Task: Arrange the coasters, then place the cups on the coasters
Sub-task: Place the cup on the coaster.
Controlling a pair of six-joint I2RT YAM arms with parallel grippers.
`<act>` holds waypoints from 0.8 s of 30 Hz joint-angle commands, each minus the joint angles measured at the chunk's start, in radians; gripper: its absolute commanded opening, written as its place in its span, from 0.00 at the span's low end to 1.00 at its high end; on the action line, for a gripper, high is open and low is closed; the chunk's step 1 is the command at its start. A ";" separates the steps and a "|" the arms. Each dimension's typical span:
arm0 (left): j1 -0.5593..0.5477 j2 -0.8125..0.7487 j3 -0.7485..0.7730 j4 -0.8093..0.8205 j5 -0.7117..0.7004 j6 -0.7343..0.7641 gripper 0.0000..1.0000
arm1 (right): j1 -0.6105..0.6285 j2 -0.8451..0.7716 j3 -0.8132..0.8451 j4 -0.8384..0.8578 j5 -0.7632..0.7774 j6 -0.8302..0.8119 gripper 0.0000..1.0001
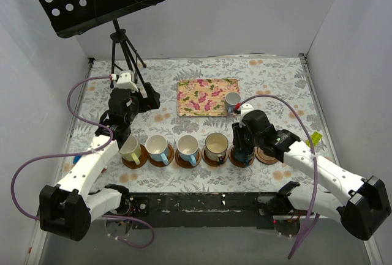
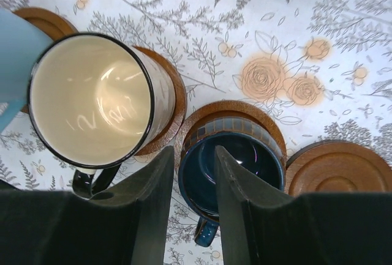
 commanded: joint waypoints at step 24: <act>0.005 -0.010 0.026 -0.007 -0.003 0.002 0.98 | -0.159 0.254 0.564 -0.083 0.012 -0.171 0.44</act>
